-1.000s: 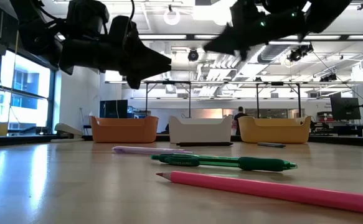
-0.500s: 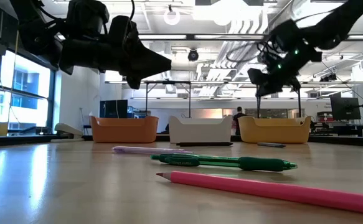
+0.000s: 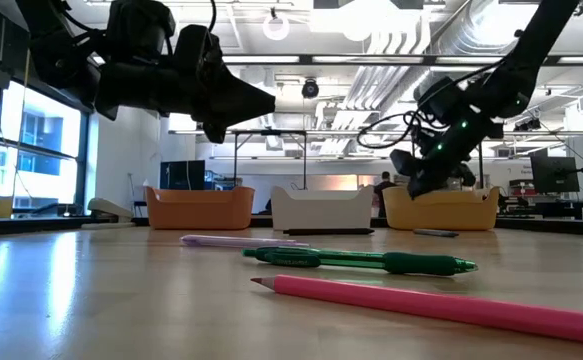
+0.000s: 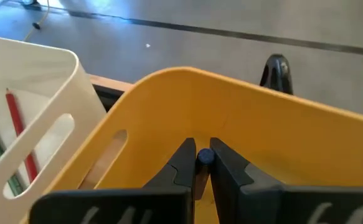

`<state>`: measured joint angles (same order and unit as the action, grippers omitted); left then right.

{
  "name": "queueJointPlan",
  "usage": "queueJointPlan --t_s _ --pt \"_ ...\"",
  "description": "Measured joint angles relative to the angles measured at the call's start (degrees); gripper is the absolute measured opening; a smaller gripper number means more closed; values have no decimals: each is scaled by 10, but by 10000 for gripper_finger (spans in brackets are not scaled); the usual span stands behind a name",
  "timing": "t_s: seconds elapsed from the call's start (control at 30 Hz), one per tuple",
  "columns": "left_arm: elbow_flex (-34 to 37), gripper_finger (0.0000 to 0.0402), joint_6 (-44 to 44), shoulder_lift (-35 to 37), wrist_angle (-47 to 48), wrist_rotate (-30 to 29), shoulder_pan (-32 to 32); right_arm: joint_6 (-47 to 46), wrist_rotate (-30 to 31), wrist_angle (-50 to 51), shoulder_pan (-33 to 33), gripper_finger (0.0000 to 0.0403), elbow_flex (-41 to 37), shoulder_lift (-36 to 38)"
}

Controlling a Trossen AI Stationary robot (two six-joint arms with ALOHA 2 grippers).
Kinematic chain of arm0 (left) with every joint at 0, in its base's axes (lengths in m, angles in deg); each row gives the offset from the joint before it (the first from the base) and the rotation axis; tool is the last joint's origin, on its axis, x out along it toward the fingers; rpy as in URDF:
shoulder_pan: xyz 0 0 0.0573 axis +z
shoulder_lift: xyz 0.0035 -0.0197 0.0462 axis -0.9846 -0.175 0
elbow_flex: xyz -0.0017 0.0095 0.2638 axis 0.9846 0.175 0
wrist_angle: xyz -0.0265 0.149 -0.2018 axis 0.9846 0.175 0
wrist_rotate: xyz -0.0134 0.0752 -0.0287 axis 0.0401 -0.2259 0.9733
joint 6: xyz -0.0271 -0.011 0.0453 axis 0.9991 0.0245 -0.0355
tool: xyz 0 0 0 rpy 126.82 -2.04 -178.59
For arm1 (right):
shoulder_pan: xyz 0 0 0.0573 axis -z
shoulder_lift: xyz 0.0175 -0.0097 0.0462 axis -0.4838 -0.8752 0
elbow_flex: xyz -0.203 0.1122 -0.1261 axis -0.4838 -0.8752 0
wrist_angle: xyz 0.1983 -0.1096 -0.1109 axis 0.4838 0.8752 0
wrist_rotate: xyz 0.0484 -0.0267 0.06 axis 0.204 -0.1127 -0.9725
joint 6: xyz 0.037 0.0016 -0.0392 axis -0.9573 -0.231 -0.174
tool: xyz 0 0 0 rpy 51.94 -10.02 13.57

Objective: Sort crayons/erasers/pens/pencils in bins
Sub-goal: Put the blue crayon into the yellow bin

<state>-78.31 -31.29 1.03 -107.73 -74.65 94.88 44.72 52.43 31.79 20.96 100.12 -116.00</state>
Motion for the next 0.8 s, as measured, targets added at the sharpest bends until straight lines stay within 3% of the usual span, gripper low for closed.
queueJointPlan --t_s 0.23,0.57,0.8 --pt "0 76 0 0 0 0 0 -18 0 -1 1 23 0 -7" --pt "0 76 0 0 0 0 0 -18 30 -1 4 108 0 -7" --pt "0 76 0 0 0 0 0 -13 79 0 4 142 0 -7"
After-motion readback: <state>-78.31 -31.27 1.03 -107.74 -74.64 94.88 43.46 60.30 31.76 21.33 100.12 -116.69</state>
